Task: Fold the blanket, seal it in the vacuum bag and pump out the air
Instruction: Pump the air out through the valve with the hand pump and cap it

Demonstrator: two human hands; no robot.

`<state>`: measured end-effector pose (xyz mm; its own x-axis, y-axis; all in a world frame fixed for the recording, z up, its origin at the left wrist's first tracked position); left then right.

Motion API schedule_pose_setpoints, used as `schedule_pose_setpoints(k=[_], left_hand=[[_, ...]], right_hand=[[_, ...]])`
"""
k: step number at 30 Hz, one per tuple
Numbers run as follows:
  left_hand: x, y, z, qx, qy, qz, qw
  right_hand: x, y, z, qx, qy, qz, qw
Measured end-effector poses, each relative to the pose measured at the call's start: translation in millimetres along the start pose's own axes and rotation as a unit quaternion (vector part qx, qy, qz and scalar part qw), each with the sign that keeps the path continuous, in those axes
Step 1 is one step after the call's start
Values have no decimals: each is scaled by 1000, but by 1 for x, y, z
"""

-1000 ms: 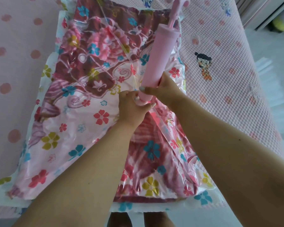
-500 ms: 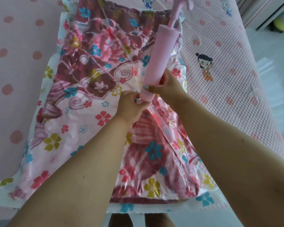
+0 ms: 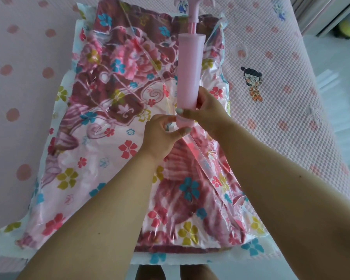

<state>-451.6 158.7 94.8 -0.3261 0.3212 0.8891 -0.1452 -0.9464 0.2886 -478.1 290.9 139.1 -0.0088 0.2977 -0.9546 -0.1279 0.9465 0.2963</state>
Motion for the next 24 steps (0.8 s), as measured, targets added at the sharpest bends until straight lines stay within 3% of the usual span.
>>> schedule_pose_setpoints(k=[5, 10, 15, 24], left_hand=[[36, 8, 0, -59, -17, 7, 998], [78, 1, 5, -6, -84, -64, 994], [91, -56, 16, -82, -38, -66, 994], [44, -195, 45, -261, 85, -159, 948]], right_hand=[[-19, 8, -3, -1, -2, -41, 999], [-43, 46, 0, 52, 0, -59, 997], [-38, 102, 24, 130, 1, -45, 991], [87, 179, 115, 200, -224, 10, 954]])
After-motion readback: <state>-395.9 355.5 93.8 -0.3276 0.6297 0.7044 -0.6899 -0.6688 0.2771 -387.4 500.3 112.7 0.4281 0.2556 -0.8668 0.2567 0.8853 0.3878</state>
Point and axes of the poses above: each hand's wrist, its own z-axis away from the middle knuckle, its own y-axis out of the back of the hand, x = y × z, the point moved 9 cm from there along -z, towards the middle knuckle, and after that the axes turned 11 degrees about y, right-handed, at the moved point
